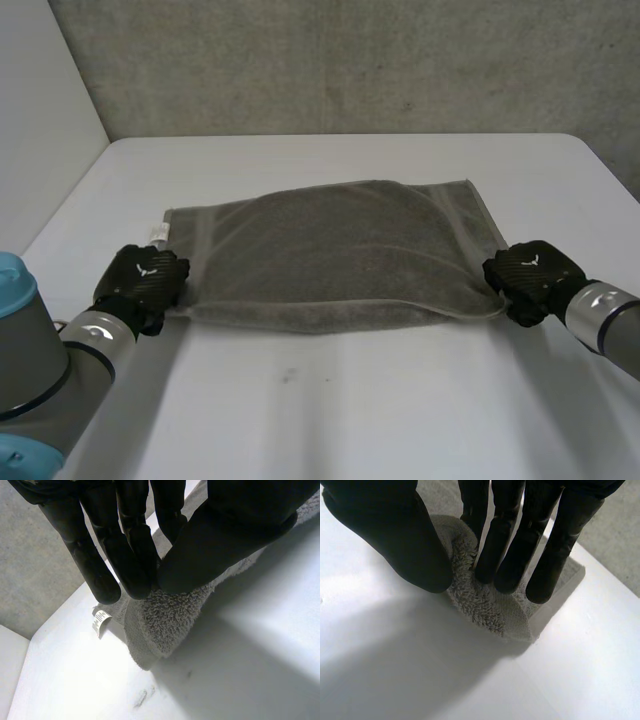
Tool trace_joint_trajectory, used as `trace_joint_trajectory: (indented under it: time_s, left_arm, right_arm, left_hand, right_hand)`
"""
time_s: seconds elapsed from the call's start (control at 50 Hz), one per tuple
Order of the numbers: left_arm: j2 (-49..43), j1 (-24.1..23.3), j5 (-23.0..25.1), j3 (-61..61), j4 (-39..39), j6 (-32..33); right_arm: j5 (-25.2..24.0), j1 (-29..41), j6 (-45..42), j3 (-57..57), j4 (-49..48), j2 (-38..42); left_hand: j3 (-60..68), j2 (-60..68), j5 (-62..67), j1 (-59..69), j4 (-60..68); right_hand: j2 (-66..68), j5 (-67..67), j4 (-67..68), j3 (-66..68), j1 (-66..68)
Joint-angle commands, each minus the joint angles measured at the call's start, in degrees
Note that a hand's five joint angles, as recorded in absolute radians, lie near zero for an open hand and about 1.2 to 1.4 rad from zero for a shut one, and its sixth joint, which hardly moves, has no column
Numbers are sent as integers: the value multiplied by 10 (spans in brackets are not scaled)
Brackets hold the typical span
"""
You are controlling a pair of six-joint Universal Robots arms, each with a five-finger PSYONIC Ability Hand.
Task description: Fold the towel.
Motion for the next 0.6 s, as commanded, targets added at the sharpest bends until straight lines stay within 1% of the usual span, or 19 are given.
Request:
trace_joint_trajectory:
  time_s: [0.02,0.16,0.2,0.22,0.26,0.28,0.3,0.32,0.34,0.36,0.38,0.42,0.5,0.52,0.6]
  left_arm:
    - [38,7,1,-6,-33,0]
    - [72,9,1,-17,-61,0]
    - [104,13,1,-25,-89,1]
    - [104,13,1,-25,-90,1]
    - [147,26,2,-29,-137,3]
    - [147,26,2,-29,-137,3]
    - [169,29,2,-29,-166,3]
    - [169,29,2,-29,-166,3]
    - [192,29,3,-28,-196,4]
    - [211,28,3,-25,-225,5]
    - [211,28,3,-25,-225,5]
    - [235,27,10,-22,-266,5]
    - [238,22,28,-21,-273,4]
    - [235,22,39,-21,-268,3]
    - [217,30,51,-18,-239,2]
  right_arm:
    - [-32,-36,0,29,-10,-31]
    - [-31,-62,-2,47,5,-56]
    - [-29,-79,-17,57,47,-98]
    - [-29,-79,-17,57,47,-98]
    - [-31,-116,-55,63,117,-141]
    - [-31,-116,-55,63,117,-141]
    - [-32,-135,-74,63,156,-161]
    - [-35,-150,-96,63,200,-181]
    - [-35,-150,-96,63,201,-181]
    - [-35,-161,-118,60,241,-201]
    - [-35,-161,-118,60,242,-201]
    - [-36,-168,-158,50,309,-225]
    - [-44,-166,-168,37,326,-233]
    - [-51,-165,-166,30,318,-233]
    - [-58,-158,-148,7,279,-223]
  left_hand:
    - [103,101,104,111,102]
    - [103,101,104,111,102]
    - [103,101,104,111,102]
    - [103,101,104,111,102]
    - [103,101,104,111,102]
    - [103,101,104,111,102]
    - [103,101,104,111,102]
    - [103,101,104,111,102]
    - [103,101,104,111,102]
    - [103,101,104,111,102]
    - [103,101,104,111,102]
    - [103,101,104,111,102]
    - [103,101,104,111,102]
    - [103,101,104,111,102]
    - [103,101,104,111,102]
  right_hand:
    - [126,176,115,119,206]
    - [126,176,115,119,206]
    - [126,176,115,119,206]
    - [126,176,115,119,206]
    - [126,176,115,119,206]
    - [126,176,115,119,206]
    - [126,176,115,119,206]
    - [126,176,115,119,206]
    - [126,176,115,119,206]
    - [126,176,115,119,206]
    - [126,176,115,119,206]
    - [126,176,115,119,206]
    - [126,176,115,119,206]
    - [126,176,115,119,206]
    - [126,176,115,119,206]
